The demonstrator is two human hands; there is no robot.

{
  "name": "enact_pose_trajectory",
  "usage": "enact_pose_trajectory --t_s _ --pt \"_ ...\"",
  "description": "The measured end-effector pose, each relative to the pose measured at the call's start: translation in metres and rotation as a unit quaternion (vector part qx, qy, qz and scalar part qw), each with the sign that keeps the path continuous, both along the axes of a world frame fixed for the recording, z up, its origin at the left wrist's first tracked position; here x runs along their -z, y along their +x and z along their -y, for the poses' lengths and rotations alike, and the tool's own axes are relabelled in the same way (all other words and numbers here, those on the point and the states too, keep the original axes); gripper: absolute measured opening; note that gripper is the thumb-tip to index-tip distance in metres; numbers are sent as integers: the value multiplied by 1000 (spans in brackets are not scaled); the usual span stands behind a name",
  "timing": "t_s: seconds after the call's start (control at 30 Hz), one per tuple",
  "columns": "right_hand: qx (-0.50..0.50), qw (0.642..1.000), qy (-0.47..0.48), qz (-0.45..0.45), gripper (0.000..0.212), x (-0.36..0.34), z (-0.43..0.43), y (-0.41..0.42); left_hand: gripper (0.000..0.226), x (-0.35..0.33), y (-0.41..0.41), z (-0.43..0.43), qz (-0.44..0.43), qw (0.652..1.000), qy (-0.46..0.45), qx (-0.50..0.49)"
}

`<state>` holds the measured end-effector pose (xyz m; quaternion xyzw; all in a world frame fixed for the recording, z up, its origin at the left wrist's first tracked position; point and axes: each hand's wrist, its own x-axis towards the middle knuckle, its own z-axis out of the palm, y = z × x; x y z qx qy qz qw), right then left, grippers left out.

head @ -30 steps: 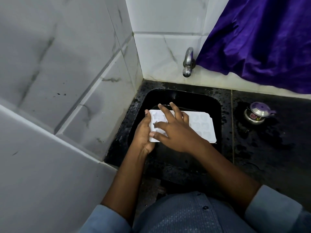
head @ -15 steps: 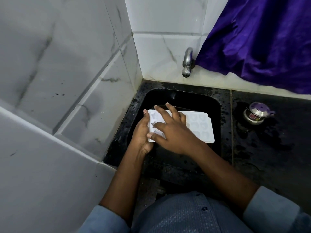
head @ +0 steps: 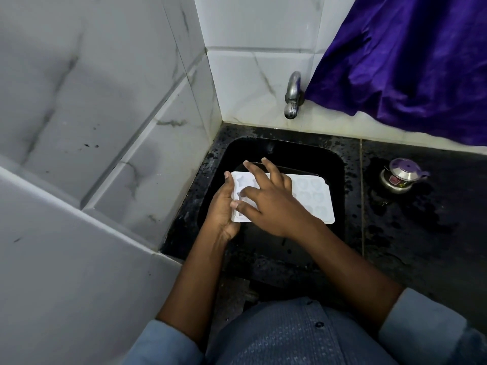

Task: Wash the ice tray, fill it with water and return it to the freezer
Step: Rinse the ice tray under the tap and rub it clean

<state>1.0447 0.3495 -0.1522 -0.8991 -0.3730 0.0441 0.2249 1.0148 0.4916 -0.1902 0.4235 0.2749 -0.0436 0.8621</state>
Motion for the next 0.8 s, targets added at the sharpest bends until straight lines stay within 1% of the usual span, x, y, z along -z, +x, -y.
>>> enact_pose_trajectory --t_s 0.07,0.13,0.2,0.3,0.37,0.47,0.57,0.63,0.7,0.73,0.8 --pt "-1 999 -34 -21 78 1 0 0 71 1 1 0 3 1000 -6 -3" --pt "-6 999 -34 -30 83 4 1 -1 73 1 0 0 2 1000 -12 -6" --pt "-11 1000 -12 -27 82 6 1 -2 76 0 -1 0 4 1000 -7 -2" --pt "-3 1000 25 -12 74 7 1 -1 74 -1 -1 -1 17 1000 -12 0" --pt "2 1000 19 -1 71 7 0 0 72 -2 1 0 21 1000 -11 0" --pt "3 1000 -23 -10 77 6 -2 -1 75 -3 2 1 18 1000 -3 4" --pt "-8 1000 -8 -27 81 4 -1 -2 77 -6 1 1 5 1000 1 1" --pt "-6 999 37 -25 71 3 4 -1 77 -7 -1 2 7 1000 6 2" --pt "12 996 87 -27 54 3 10 3 79 -8 -2 3 5 1000 13 7" --pt "22 995 97 -27 47 4 14 5 80 -9 -3 3 3 1000 12 9" --pt "35 995 89 -21 37 7 22 10 85 -11 -2 4 -6 1000 -7 10"
